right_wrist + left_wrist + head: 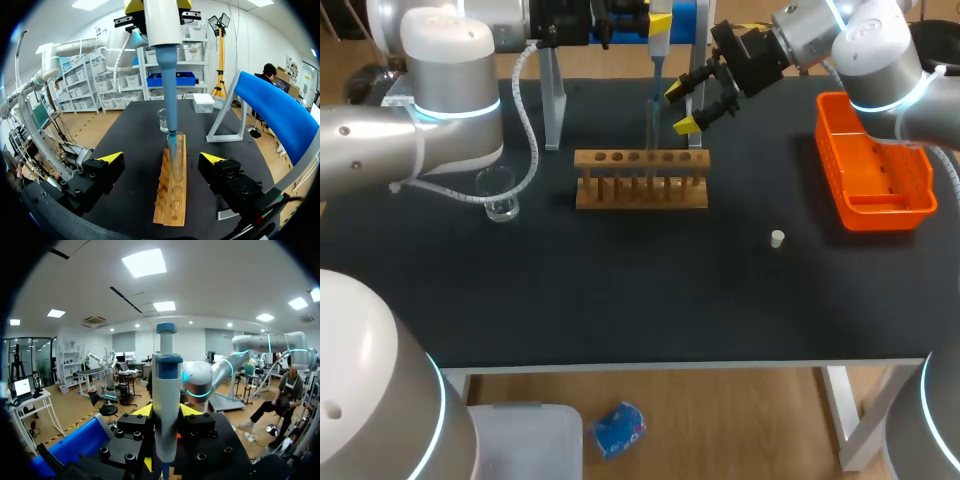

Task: Invert the test tube, pick up the pipette, mount the tip to pipette, aspirate from beaker and dispense into the tube, eject the tip, return the pipette, and cap with the stopper.

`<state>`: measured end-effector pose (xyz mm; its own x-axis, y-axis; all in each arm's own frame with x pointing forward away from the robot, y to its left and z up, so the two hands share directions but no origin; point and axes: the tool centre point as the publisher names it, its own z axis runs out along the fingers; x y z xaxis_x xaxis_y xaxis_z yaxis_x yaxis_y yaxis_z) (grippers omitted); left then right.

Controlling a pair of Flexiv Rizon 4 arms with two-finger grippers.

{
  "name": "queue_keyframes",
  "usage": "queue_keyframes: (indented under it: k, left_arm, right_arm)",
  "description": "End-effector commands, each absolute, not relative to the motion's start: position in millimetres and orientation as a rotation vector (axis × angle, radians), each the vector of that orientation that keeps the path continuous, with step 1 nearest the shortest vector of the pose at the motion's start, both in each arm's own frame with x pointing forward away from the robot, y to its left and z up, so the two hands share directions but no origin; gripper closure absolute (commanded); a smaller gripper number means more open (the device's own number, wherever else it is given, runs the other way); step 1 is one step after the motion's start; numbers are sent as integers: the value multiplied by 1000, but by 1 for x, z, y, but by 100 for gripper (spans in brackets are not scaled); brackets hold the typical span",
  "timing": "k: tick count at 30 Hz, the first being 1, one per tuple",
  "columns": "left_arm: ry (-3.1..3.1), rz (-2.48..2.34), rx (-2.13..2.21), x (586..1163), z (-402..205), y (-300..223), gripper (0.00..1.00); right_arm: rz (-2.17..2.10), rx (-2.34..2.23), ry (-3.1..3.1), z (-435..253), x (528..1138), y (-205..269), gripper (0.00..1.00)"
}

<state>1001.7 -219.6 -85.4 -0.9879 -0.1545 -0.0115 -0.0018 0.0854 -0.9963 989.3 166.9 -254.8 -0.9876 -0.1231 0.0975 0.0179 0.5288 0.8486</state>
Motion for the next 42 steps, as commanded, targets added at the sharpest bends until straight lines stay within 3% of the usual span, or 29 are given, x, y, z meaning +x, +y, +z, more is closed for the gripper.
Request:
queue_keyframes:
  k: [1, 42]
  left_arm:
    - [2228, -2051, -157, 1005, -87, -220, 100]
    - [2220, -2079, -223, 1007, -99, -219, 100]
  right_arm:
    - [-1448, 93, -2617, -254, 990, 167, 0]
    - [-1448, 93, -2617, -254, 990, 167, 0]
